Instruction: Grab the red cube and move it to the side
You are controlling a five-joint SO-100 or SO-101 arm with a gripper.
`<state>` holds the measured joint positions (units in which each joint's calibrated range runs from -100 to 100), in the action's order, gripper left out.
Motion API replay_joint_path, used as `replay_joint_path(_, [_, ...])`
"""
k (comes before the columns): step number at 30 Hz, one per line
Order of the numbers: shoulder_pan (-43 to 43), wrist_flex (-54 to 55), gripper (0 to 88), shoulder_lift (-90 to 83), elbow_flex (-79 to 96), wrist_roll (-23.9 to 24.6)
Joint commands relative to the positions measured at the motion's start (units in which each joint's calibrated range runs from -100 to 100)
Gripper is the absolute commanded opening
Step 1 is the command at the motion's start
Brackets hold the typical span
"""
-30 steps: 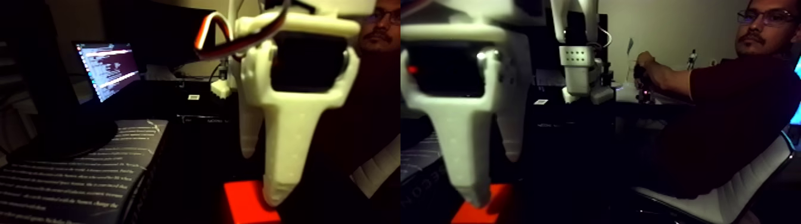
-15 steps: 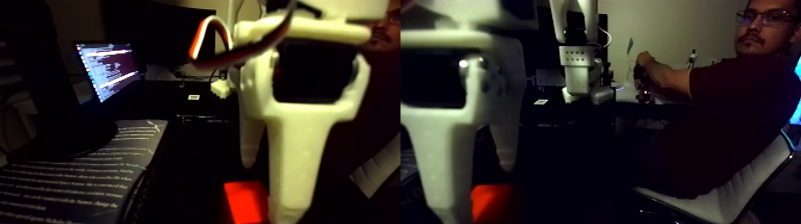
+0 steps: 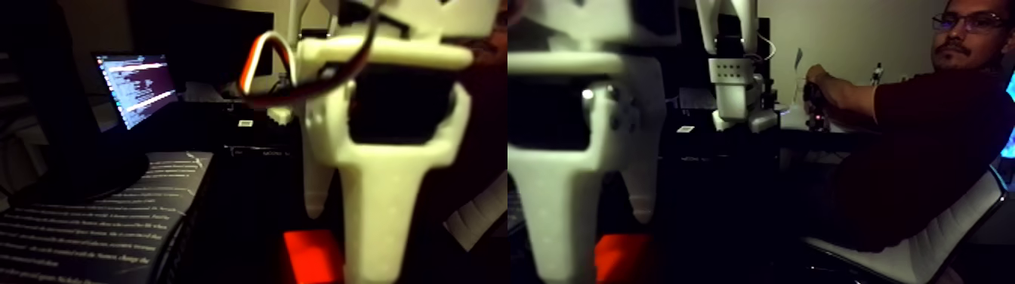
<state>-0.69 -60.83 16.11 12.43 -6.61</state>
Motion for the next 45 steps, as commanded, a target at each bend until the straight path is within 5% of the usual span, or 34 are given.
replay_joint_path(1, [-0.64,0.53,28.2,0.78,-2.05,-0.16])
replay_joint_path(35, [-1.22,0.78,27.0,4.31,-4.68,0.38])
replay_joint_path(42, [-1.14,0.87,7.0,4.31,-4.31,0.38])
replay_joint_path(45, [-1.14,0.87,5.2,4.22,-4.22,0.38])
